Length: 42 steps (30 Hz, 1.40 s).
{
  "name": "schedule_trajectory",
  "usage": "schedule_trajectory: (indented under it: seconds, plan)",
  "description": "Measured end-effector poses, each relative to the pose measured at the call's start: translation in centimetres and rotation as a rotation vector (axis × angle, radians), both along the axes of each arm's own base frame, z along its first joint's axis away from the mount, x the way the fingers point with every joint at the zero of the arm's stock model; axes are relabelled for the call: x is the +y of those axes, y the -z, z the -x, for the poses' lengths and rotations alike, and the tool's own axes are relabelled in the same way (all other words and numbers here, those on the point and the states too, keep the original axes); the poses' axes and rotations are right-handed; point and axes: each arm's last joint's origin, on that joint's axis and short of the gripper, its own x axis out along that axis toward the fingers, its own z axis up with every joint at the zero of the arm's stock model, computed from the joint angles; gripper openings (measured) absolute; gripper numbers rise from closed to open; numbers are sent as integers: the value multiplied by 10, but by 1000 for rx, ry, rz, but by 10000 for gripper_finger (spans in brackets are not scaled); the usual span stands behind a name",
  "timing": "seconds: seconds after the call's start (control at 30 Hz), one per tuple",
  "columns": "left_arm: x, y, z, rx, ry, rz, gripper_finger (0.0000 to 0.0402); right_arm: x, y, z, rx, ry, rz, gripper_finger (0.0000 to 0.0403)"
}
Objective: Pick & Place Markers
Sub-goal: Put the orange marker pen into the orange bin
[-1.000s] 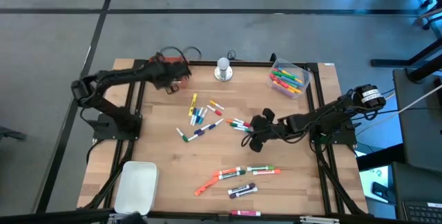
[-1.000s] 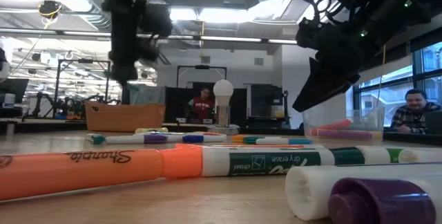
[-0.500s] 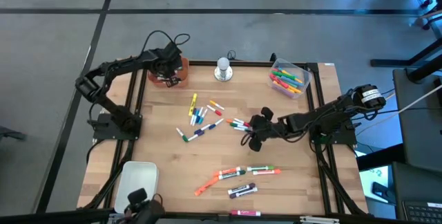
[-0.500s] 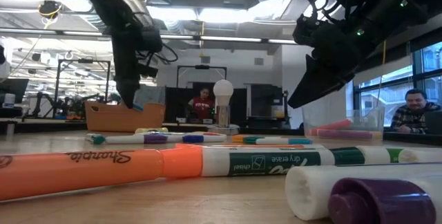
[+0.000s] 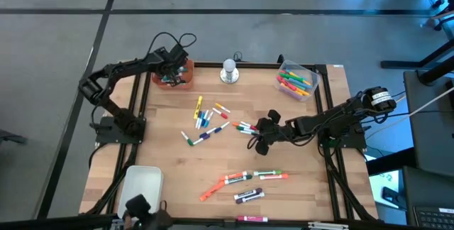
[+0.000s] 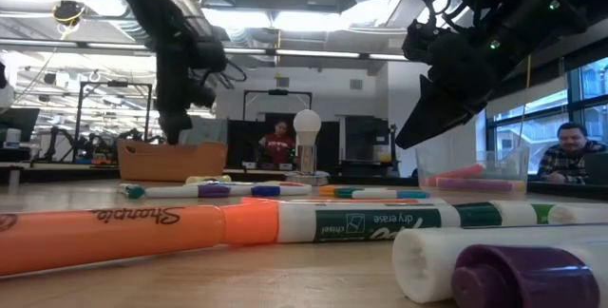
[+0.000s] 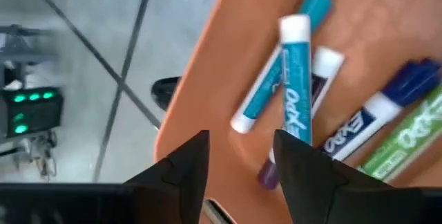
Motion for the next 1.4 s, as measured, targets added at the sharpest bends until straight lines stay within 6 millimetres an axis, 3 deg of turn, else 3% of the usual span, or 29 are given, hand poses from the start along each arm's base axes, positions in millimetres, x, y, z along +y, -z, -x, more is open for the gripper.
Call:
schedule_trajectory:
  seconds: [0.13,0.23,0.37,0.6,0.7,0.8,0.97,1.23,1.4]
  plan:
    - [-25,-24,-16,-168,7,43,164,0,0,0,0,2,-1,161]
    - [-63,-39,-32,-415,32,218,160,1,0,-1,-4,-23,-56,161]
    - [-142,-36,-61,-595,253,484,147,8,-1,-3,-6,-154,-167,161]
    - [-293,-12,-92,-766,589,527,140,24,-3,-2,0,-357,-211,161]
    - [-344,-6,-99,-839,633,569,140,26,-4,-2,-2,-359,-222,161]
    - [-381,9,-105,-784,656,609,140,28,-7,-3,-16,-341,-229,161]
    - [-414,23,-115,-711,651,686,153,31,-12,-6,-45,-306,-214,161]
    - [-422,14,-119,-782,544,734,189,45,-13,-2,-51,-295,-266,161]
    - [-421,19,-120,-788,491,716,209,60,-17,0,-79,-472,-231,161]
